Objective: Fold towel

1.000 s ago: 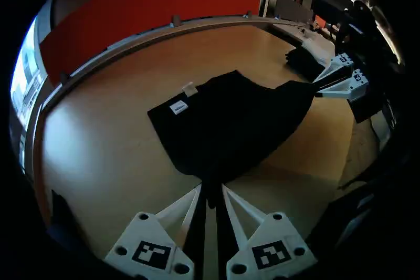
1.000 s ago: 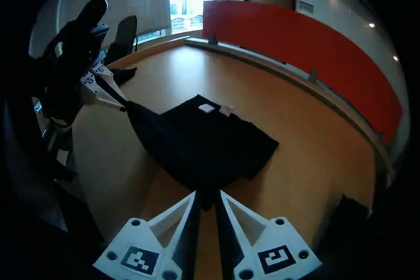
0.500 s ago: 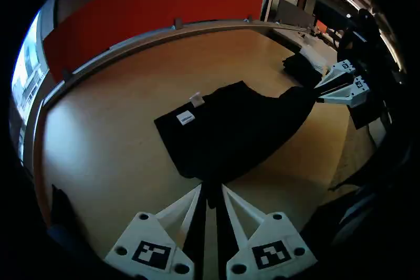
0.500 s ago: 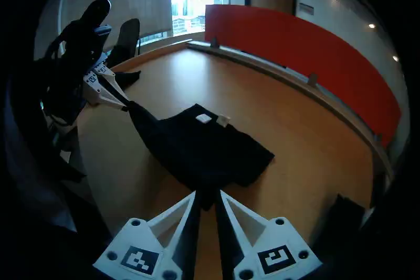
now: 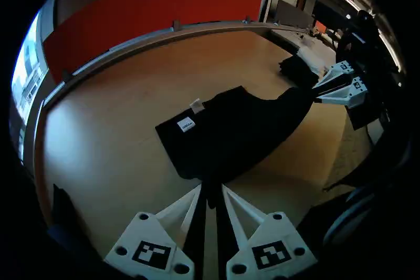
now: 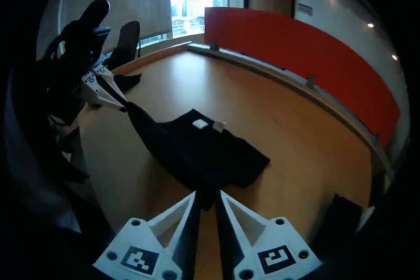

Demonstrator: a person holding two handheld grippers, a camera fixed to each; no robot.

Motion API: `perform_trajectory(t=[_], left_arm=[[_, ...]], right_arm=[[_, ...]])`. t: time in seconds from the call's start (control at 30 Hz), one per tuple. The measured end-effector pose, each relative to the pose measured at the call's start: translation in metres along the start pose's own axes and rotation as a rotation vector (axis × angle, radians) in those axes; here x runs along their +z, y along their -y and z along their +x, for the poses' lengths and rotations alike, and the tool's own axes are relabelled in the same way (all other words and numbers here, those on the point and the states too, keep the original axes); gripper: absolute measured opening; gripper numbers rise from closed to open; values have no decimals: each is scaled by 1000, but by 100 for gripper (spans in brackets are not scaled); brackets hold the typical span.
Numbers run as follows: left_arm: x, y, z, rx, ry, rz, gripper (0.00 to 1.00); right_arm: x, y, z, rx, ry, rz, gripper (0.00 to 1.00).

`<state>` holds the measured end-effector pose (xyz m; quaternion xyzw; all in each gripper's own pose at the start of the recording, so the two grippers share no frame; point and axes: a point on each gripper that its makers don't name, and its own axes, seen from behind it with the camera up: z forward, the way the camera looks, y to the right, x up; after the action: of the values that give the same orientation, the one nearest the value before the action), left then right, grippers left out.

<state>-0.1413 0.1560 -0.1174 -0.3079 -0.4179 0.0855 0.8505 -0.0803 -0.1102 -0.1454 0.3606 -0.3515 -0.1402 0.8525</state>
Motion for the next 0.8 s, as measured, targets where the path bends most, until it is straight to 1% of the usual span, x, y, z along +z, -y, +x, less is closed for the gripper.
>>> perform_trajectory(t=[0.23,0.4,0.57,0.8], left_arm=[[-3,-2,-1,19,6,4,12],[-2,-3,0,12,7,4,12],[2,-4,1,0,16,-2,11],[12,0,7,10,12,9,11]], right_arm=[[-3,0,2,-6,2,3,19],[-3,0,2,-7,6,1,19],[-2,-4,0,-4,17,-2,19],[5,-10,-2,-7,34,-12,19]])
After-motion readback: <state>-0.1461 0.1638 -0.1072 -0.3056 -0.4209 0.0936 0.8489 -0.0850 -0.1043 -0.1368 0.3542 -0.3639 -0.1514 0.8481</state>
